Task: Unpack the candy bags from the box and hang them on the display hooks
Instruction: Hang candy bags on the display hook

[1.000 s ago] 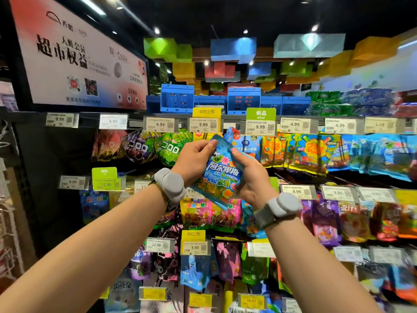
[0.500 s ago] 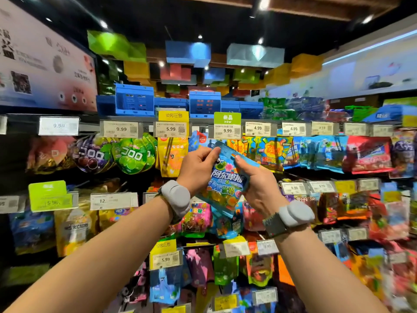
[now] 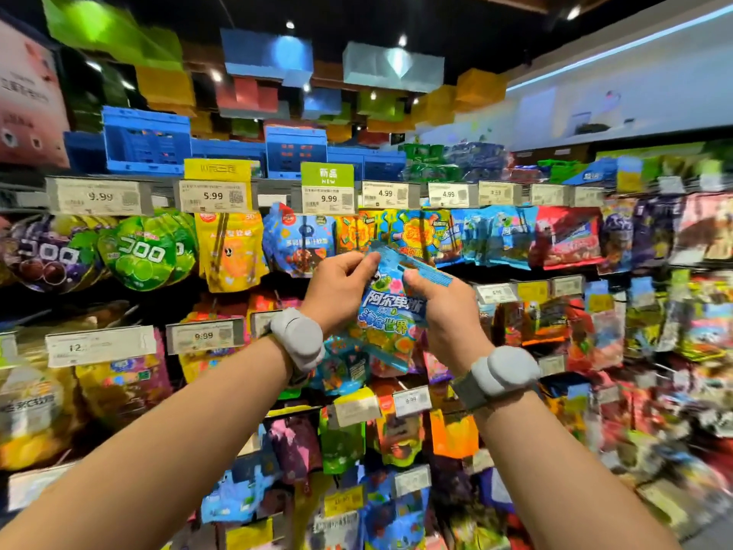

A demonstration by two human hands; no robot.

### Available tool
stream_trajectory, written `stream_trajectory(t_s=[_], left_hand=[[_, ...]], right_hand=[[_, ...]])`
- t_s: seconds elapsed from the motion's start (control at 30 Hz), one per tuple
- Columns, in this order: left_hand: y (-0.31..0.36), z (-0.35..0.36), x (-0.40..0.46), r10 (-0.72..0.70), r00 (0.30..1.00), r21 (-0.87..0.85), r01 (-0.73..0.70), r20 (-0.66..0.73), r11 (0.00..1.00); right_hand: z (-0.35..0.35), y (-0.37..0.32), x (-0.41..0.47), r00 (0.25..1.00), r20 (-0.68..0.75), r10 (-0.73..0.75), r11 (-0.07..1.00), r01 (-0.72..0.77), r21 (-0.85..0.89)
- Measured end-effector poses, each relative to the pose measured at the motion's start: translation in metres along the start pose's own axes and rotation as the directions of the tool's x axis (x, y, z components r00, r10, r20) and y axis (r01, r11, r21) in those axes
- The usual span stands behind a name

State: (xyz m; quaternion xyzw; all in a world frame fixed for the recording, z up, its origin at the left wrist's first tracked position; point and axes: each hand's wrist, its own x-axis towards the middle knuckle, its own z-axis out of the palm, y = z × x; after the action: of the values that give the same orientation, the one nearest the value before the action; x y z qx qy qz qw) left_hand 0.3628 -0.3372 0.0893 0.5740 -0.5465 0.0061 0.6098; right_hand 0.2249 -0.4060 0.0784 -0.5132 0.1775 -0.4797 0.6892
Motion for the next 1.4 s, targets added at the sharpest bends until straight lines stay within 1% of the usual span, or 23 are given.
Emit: stream_trajectory(t_s=[0.1,0.23,0.33,0.4,0.47,0.53,0.57,0.6,0.67,0.77,0.9,0.97,1.07,1.13,1.17,1.23,1.27,1.4], left_hand=[[0.0,0.028,0.009,-0.02,1.0,0.006,0.02,0.024,1.0],[0.015,0.072,0.021,-0.015,1.0,-0.019,0.015,0.009,1.0],[0.026,0.11,0.029,-0.066,0.998,-0.072,0.066,0.003,0.995],[0.024,0.125,0.038,-0.091,0.995,-0.097,0.094,0.04,0.991],[0.027,0.153,0.049,-0.09,0.992,-0.095,0.098,0.088,0.991],[0.027,0.164,0.054,-0.102,0.989,-0.089,0.112,0.111,0.99],[0.029,0.172,0.056,-0.106,0.988,-0.056,0.112,0.108,0.992],[0.033,0.195,0.06,-0.108,0.987,-0.016,0.11,0.117,0.994],[0.035,0.205,0.066,-0.13,0.986,0.02,0.129,0.1,0.991],[0.036,0.212,0.073,-0.162,0.978,0.058,0.155,0.131,0.986],[0.048,0.235,0.087,-0.22,0.968,-0.017,0.224,0.118,0.975],[0.045,0.244,0.097,-0.195,0.976,0.026,0.193,0.1,0.981],[0.048,0.252,0.11,-0.104,0.993,0.219,0.088,0.064,0.972],[0.053,0.257,0.119,0.004,0.999,0.368,-0.017,0.037,0.93],[0.056,0.26,0.125,0.08,0.996,0.453,-0.089,0.04,0.887],[0.062,0.26,0.134,0.24,0.967,0.603,-0.24,0.083,0.761],[0.066,0.262,0.139,0.296,0.948,0.656,-0.296,0.114,0.694],[0.068,0.265,0.165,0.408,0.886,0.797,-0.404,0.219,0.448]], right_hand=[[-0.031,-0.004,0.012,1.0,0.003,0.03,0.999,-0.03,0.027],[-0.072,-0.017,0.032,0.998,0.065,0.024,0.996,-0.029,0.084],[-0.107,-0.03,0.052,0.997,0.078,0.015,0.992,-0.025,0.123],[-0.123,-0.037,0.064,0.996,0.093,0.017,0.988,-0.031,0.148],[-0.152,-0.046,0.082,0.996,0.088,0.006,0.989,-0.019,0.147],[-0.163,-0.048,0.094,0.997,0.071,0.006,0.991,-0.015,0.133],[-0.172,-0.048,0.101,0.998,0.065,0.012,0.991,-0.021,0.132],[-0.194,-0.051,0.111,0.998,0.062,0.015,0.989,-0.024,0.143],[-0.204,-0.051,0.12,0.997,0.068,0.023,0.989,-0.032,0.143],[-0.216,-0.05,0.129,0.997,0.078,0.023,0.987,-0.035,0.154],[-0.242,-0.056,0.151,0.995,0.096,0.0,0.988,-0.015,0.156],[-0.253,-0.062,0.159,0.994,0.109,-0.014,0.988,-0.003,0.155],[-0.266,-0.074,0.172,0.997,0.071,-0.01,0.99,0.0,0.141],[-0.272,-0.083,0.179,0.998,0.055,-0.008,0.992,0.001,0.125],[-0.274,-0.086,0.184,0.998,0.057,-0.014,0.994,0.007,0.108],[-0.275,-0.088,0.191,0.998,0.052,-0.024,0.997,0.02,0.073],[-0.277,-0.09,0.196,0.998,0.057,-0.021,0.998,0.018,0.054],[-0.282,-0.1,0.213,0.998,0.041,-0.042,0.999,0.042,0.002]])
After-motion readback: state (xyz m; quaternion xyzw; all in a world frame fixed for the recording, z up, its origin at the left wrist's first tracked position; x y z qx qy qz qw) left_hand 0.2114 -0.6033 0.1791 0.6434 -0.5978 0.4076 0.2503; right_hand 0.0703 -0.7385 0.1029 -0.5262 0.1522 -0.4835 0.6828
